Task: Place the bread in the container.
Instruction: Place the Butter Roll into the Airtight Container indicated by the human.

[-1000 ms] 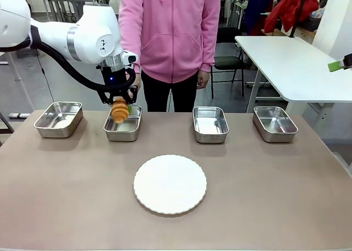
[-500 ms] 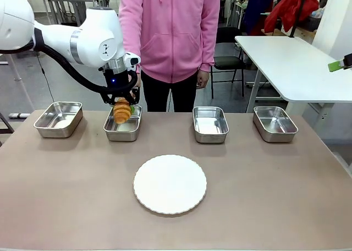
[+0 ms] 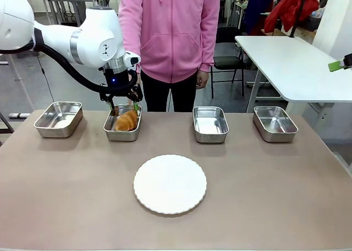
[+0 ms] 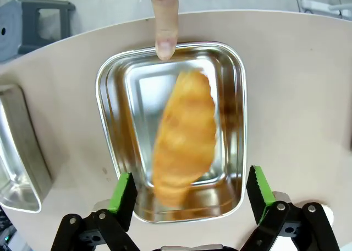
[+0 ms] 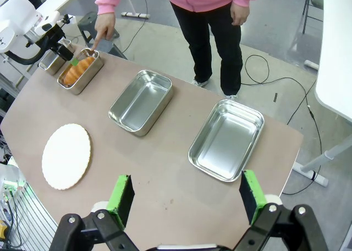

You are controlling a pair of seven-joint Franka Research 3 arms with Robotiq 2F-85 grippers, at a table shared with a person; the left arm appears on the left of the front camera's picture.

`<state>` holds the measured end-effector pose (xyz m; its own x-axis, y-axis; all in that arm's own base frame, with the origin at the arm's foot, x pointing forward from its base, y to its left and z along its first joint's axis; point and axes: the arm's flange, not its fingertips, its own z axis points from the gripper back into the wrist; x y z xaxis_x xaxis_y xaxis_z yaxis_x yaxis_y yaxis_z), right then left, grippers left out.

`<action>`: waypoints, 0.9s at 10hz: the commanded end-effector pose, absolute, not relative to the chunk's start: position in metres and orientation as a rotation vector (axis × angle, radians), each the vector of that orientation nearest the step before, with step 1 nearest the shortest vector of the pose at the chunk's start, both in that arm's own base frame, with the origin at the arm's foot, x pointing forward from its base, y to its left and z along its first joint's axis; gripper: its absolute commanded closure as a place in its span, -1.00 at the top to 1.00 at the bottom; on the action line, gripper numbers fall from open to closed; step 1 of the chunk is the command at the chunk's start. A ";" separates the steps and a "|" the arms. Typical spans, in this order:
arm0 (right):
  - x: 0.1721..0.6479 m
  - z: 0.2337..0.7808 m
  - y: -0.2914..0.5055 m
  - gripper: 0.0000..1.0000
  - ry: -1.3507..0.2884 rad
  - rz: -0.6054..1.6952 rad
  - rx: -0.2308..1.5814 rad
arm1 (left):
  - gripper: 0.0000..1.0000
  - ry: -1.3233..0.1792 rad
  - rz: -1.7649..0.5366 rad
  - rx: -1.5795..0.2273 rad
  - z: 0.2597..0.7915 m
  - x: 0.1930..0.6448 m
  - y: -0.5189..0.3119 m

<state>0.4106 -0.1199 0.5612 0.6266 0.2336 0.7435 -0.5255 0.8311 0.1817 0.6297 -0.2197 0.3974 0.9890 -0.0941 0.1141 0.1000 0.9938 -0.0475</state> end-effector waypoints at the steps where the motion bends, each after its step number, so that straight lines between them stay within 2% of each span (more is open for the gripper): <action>1: 0.410 0.561 -0.120 1.00 -0.801 0.452 0.425 | 1.00 -0.133 -0.115 -0.061 0.393 0.624 -0.213; 2: 0.410 0.561 -0.120 1.00 -0.801 0.452 0.425 | 1.00 -0.098 -0.108 -0.039 0.396 0.628 -0.216; 8: 0.410 0.561 -0.120 1.00 -0.801 0.452 0.425 | 1.00 -0.112 -0.100 -0.054 0.397 0.629 -0.222; 9: 0.410 0.561 -0.120 1.00 -0.801 0.452 0.425 | 1.00 -0.135 -0.111 -0.080 0.410 0.599 -0.226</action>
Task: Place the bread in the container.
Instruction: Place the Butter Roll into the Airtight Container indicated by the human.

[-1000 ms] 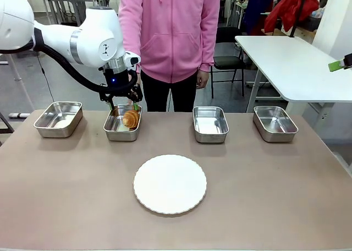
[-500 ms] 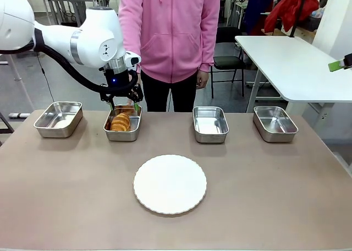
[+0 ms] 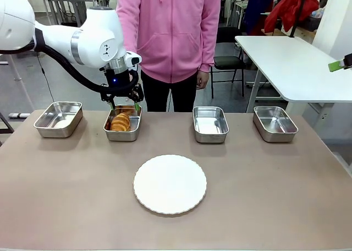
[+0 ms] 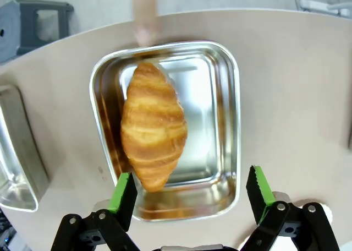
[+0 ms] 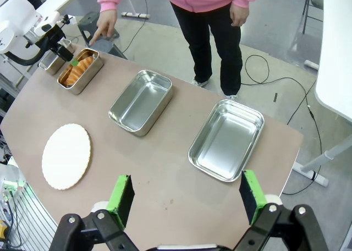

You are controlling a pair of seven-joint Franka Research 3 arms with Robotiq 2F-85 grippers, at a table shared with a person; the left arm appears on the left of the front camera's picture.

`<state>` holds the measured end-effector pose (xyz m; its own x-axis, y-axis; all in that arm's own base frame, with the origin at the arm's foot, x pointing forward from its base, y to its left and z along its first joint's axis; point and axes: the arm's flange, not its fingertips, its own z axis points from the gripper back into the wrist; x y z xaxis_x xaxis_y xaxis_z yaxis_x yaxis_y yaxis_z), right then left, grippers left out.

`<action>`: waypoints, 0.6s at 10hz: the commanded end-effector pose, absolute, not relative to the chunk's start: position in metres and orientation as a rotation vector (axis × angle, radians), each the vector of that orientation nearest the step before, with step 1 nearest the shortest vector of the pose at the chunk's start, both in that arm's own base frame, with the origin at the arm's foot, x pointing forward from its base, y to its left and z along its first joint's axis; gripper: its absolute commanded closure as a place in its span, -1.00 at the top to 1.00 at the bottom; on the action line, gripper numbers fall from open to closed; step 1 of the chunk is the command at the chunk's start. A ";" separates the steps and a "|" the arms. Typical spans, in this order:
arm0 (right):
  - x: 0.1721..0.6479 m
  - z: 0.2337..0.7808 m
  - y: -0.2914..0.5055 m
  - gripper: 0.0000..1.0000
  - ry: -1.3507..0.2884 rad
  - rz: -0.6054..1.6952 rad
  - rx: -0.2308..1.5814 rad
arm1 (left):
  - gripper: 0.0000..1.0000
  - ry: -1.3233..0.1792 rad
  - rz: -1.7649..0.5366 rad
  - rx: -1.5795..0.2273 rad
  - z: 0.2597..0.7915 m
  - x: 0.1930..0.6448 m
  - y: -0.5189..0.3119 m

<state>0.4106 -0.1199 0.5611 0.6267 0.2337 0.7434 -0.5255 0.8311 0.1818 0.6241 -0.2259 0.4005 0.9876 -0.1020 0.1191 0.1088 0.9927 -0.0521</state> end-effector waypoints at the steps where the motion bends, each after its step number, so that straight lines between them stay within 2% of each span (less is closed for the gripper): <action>1: 0.410 0.561 -0.120 1.00 -0.801 0.452 0.425 | 1.00 -0.134 -0.112 -0.118 0.423 0.573 -0.222; 4: 0.410 0.561 -0.120 1.00 -0.801 0.452 0.425 | 1.00 -0.137 -0.109 -0.201 0.442 0.491 -0.198; 6: 0.410 0.561 -0.120 1.00 -0.801 0.452 0.425 | 1.00 -0.190 -0.119 -0.149 0.436 0.433 -0.182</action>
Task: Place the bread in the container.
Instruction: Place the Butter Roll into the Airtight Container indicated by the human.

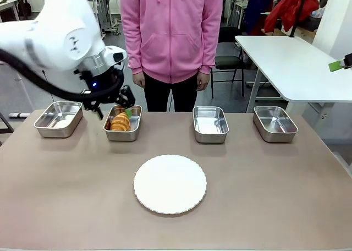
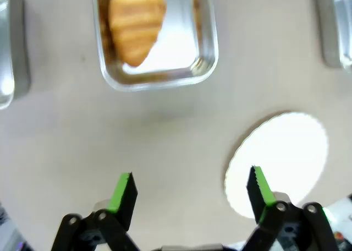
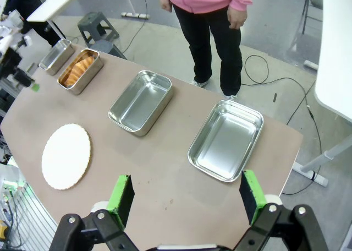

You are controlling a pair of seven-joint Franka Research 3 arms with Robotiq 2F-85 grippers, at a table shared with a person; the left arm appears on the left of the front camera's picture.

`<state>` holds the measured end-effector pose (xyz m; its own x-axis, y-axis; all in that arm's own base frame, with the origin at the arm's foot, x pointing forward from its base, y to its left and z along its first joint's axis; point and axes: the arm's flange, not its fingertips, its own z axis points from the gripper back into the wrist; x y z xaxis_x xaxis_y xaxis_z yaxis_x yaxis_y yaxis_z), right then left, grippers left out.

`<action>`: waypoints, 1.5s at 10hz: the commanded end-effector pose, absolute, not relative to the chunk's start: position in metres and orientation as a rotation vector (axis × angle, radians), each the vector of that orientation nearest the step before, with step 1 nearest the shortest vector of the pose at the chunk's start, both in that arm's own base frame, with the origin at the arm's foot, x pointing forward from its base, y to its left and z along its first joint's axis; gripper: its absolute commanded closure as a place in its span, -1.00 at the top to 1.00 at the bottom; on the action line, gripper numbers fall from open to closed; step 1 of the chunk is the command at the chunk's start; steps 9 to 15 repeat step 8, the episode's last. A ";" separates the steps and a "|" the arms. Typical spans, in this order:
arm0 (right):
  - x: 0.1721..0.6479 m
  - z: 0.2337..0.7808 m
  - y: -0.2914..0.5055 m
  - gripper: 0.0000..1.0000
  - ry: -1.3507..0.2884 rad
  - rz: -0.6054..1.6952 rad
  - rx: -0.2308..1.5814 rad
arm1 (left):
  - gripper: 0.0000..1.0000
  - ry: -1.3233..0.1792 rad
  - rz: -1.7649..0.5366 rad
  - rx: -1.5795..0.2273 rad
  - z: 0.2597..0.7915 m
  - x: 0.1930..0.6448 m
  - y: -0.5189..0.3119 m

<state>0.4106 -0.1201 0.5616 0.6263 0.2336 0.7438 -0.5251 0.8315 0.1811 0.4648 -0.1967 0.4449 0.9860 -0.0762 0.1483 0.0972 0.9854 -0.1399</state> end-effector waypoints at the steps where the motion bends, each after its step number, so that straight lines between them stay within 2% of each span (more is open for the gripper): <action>1: 0.410 0.561 -0.120 1.00 -0.801 0.452 0.425 | 1.00 -0.208 -0.136 -0.143 0.431 0.408 -0.176; 4: 0.410 0.561 -0.120 1.00 -0.801 0.452 0.425 | 1.00 -0.251 -0.143 -0.163 0.412 0.353 -0.163; 6: 0.410 0.561 -0.120 1.00 -0.801 0.452 0.425 | 1.00 -0.216 -0.099 -0.161 0.401 0.363 -0.159; 7: 0.410 0.561 -0.120 1.00 -0.801 0.452 0.425 | 1.00 -0.240 -0.119 -0.118 0.416 0.360 -0.168; 15: 0.410 0.561 -0.120 1.00 -0.801 0.452 0.425 | 1.00 -0.240 -0.119 -0.118 0.416 0.360 -0.168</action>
